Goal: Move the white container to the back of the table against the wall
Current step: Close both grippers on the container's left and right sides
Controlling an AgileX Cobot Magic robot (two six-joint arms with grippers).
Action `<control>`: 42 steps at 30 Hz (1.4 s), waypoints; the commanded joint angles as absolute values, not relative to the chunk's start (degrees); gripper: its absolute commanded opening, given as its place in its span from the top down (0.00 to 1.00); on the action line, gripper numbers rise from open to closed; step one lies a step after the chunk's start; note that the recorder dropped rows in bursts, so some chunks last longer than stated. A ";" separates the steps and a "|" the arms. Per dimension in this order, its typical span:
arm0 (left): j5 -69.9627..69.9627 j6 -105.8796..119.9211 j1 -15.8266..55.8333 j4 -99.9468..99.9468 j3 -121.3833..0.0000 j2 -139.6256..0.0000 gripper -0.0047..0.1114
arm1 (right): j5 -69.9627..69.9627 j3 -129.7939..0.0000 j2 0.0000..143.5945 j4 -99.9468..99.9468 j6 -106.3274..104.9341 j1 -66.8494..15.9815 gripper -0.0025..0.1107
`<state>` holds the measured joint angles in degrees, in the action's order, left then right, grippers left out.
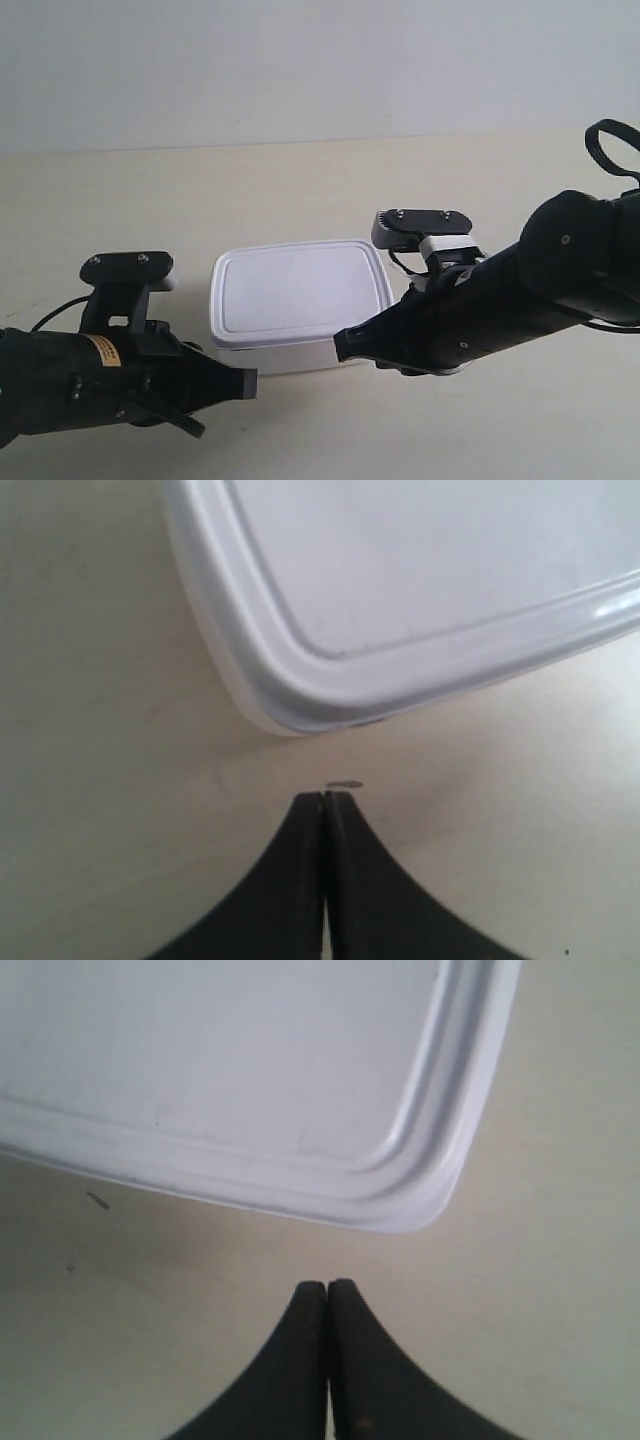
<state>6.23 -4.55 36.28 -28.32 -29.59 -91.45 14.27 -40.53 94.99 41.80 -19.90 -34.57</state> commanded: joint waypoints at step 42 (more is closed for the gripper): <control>9.02 -6.39 38.94 -24.18 -33.68 -97.06 0.96 | 9.23 -45.11 102.91 46.61 -22.42 -40.31 0.98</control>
